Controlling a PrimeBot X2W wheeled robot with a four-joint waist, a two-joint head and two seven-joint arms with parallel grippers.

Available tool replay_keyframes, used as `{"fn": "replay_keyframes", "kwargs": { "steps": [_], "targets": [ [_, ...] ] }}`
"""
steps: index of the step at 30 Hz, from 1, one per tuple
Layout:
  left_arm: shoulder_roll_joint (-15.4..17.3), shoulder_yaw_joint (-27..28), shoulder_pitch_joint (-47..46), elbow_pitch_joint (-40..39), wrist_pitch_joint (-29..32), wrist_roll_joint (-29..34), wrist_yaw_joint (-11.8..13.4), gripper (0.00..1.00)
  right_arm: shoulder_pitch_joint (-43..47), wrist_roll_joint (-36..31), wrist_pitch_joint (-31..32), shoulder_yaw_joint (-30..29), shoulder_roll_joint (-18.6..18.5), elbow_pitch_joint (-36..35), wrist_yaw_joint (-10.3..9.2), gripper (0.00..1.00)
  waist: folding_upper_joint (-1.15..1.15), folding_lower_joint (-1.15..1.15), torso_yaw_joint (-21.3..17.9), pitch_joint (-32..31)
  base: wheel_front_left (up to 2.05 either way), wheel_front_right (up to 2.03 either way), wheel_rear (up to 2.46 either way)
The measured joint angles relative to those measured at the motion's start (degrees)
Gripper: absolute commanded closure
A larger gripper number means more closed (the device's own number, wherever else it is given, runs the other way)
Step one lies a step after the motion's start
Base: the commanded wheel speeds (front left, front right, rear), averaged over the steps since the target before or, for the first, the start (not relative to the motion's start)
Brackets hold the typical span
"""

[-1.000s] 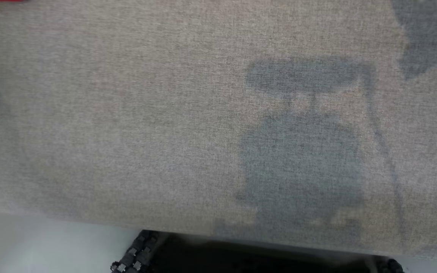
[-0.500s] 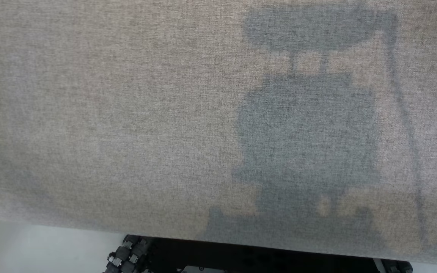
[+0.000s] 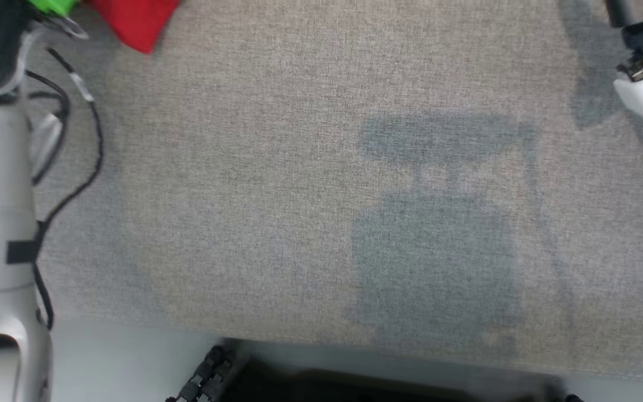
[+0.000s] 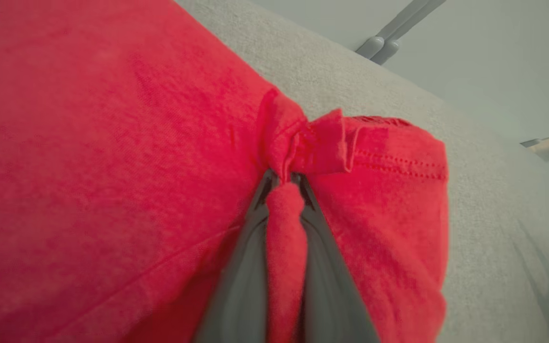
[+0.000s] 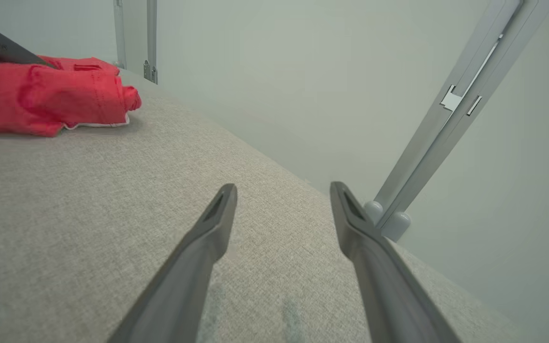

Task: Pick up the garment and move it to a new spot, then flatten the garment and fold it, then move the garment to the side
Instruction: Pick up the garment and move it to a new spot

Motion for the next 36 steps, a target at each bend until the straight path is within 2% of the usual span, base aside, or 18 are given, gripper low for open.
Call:
{"fn": "replay_keyframes", "kwargs": {
  "steps": [6,10,17,20,21,23,30,36],
  "targets": [
    [-3.26,-6.34,5.36,-9.85,2.46,-4.23,0.00,1.00,2.61,0.99,-3.19,1.14,3.23,2.93,-0.58,0.00,0.00,0.00,-0.49,-4.64,0.00,0.00,0.00],
    [-4.64,-13.45,8.45,-20.93,4.13,-8.83,0.05,1.00,4.85,1.96,-5.11,1.79,5.15,5.47,-1.10,0.00,0.00,0.00,-1.50,-7.71,0.00,0.00,0.00],
    [-6.20,-17.60,11.14,-32.90,7.02,-19.31,0.08,1.00,7.10,4.16,-8.84,3.68,9.71,9.25,-1.12,0.00,0.00,0.00,-4.72,-12.78,0.00,0.00,0.00],
    [-7.54,-15.92,13.46,-34.94,7.01,-25.55,0.09,1.00,8.34,5.06,-9.44,4.13,11.13,10.20,-1.14,0.00,0.00,-0.01,-6.79,-14.68,0.00,0.00,0.00],
    [-8.23,-12.43,16.52,-33.94,6.93,-30.99,0.09,1.00,9.26,5.56,-9.79,4.26,11.63,10.62,-1.14,0.00,0.00,-0.01,-8.31,-15.75,0.00,0.00,0.00],
    [-7.99,-9.00,20.63,-31.66,6.36,-35.56,0.10,1.00,9.78,5.98,-9.96,4.33,12.09,10.95,-1.15,0.00,0.00,-0.01,-9.89,-16.69,0.00,0.00,0.00],
    [-2.58,-1.14,31.65,-21.87,4.02,-34.33,1.89,1.00,10.85,7.31,-11.25,4.01,12.87,12.18,-1.66,0.00,0.00,-0.01,-15.30,-18.95,0.00,0.00,0.00],
    [-0.83,2.26,35.26,-17.12,1.36,-33.26,1.69,1.00,12.74,7.35,-11.77,2.83,11.81,13.47,-2.08,0.00,0.00,-0.01,-17.89,-20.63,0.00,0.00,0.00]
  ]
}}
